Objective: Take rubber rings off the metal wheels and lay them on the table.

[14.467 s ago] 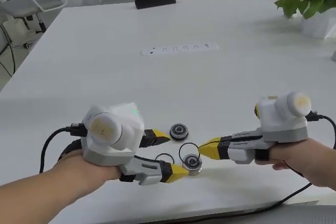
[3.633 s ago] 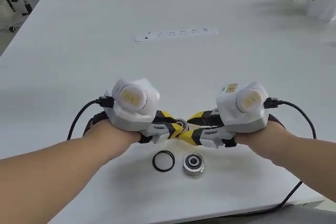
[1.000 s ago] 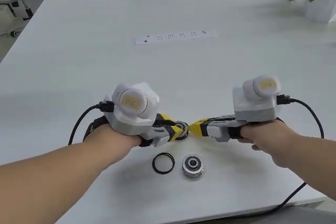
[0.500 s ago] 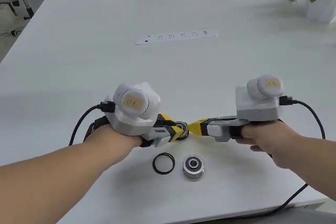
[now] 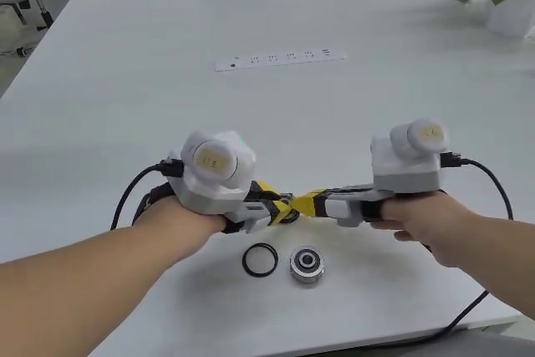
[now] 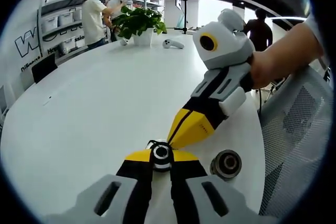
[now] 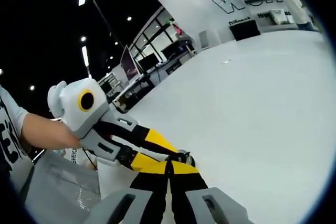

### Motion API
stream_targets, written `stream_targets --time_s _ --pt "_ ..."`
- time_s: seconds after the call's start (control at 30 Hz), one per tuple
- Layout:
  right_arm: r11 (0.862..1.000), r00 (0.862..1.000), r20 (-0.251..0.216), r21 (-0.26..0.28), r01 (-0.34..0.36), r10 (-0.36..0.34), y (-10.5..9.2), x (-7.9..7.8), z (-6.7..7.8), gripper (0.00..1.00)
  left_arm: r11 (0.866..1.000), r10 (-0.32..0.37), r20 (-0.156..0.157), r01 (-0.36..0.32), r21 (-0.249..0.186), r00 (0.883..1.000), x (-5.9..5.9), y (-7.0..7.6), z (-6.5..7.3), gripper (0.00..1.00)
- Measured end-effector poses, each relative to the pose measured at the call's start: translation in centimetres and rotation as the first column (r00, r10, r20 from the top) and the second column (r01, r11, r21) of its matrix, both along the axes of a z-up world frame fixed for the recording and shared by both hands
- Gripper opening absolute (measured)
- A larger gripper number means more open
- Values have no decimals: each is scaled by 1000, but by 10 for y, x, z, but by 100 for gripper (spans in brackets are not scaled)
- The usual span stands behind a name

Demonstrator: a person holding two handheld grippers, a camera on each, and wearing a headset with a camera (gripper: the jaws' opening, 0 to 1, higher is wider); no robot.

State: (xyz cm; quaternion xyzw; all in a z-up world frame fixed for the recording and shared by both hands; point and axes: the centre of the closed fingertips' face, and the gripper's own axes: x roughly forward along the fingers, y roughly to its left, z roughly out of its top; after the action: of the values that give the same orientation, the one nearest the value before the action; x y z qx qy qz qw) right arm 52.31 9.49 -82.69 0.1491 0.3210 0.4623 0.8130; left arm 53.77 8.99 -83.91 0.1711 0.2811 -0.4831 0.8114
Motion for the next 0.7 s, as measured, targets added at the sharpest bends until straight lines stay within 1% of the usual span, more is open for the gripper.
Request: stream_targets --time_s 0.03,0.3,0.53,0.57,0.6,0.63,0.7 --pt "1000 1000 14 -4 -18 18 1 -1 0 0 1000 -1 1 1 0 1000 0 0 0 7" --pt "1000 1000 10 14 -27 27 -2 -1 1 0 1000 -6 -1 6 2 1000 0 0 0 7" --pt "996 998 -12 66 -61 62 -1 -9 7 0 1000 -9 0 9 1 1000 0 0 1 7" --pt "992 997 -23 97 -76 78 0 -13 9 0 1000 -9 0 9 1 1000 0 0 1 7" --pt "991 996 -33 108 -74 78 0 -15 10 0 1000 -9 1 9 2 1000 0 0 1 7" --pt "987 994 -52 136 -84 92 1 -19 12 0 1000 -9 1 9 1 1000 0 0 1 7" --pt "990 996 -49 120 -69 76 -1 -17 9 0 1000 -6 1 6 1 1000 0 0 1 7"
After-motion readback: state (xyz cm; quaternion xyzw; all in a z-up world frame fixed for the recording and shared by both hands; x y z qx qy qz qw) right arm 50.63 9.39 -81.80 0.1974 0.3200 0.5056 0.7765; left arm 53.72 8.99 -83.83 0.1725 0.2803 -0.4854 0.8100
